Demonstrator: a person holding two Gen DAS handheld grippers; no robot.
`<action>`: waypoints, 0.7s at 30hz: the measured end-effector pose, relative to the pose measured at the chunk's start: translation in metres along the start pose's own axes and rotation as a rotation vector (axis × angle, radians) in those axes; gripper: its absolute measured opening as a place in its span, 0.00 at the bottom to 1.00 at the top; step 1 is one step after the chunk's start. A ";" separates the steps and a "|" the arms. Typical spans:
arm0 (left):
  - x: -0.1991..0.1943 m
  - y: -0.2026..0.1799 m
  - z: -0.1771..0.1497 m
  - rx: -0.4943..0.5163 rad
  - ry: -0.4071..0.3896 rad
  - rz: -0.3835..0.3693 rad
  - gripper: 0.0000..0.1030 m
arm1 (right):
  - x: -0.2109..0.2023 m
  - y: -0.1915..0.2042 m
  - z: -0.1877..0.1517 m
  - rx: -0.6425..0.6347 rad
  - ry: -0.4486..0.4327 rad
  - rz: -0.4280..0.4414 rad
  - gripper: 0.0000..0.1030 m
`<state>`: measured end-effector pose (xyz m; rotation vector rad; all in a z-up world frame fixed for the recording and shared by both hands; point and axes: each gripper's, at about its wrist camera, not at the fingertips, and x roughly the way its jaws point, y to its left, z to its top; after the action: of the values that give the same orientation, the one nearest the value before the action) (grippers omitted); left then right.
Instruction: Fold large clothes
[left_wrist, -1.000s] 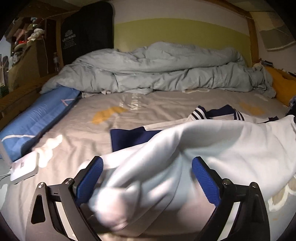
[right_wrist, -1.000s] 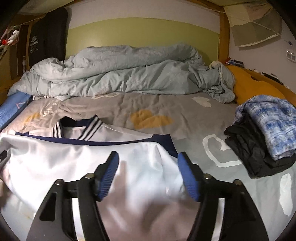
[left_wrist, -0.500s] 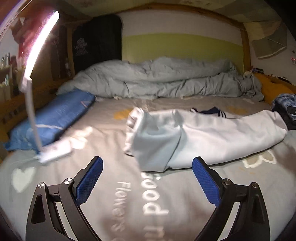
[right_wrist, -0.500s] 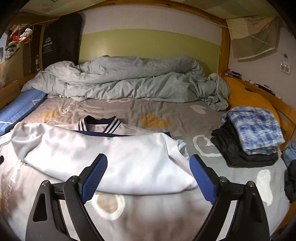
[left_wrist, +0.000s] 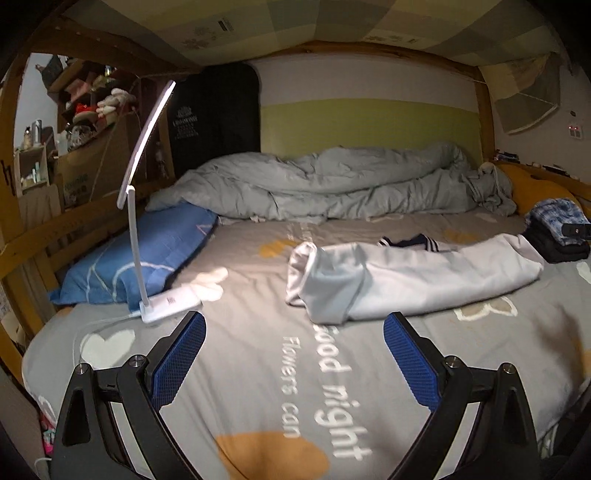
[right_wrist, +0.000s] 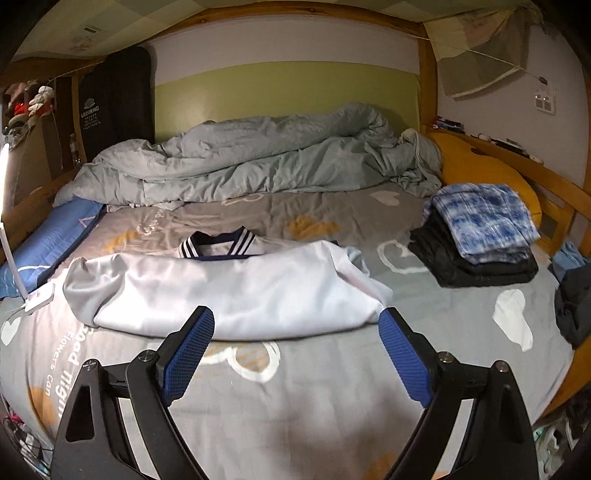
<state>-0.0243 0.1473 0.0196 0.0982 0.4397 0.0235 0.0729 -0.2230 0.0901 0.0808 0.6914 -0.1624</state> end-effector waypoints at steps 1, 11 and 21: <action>-0.001 -0.003 0.000 0.006 0.002 -0.003 0.95 | -0.002 -0.001 0.000 0.001 0.001 0.000 0.87; 0.051 -0.026 -0.013 0.008 0.008 0.063 0.95 | -0.001 -0.011 0.000 0.008 0.044 0.024 0.87; 0.047 -0.038 -0.020 0.067 0.022 0.091 0.95 | -0.001 -0.022 -0.013 0.034 0.078 0.123 0.87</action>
<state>0.0098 0.1136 -0.0220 0.1842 0.4579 0.0992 0.0606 -0.2434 0.0804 0.1625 0.7593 -0.0527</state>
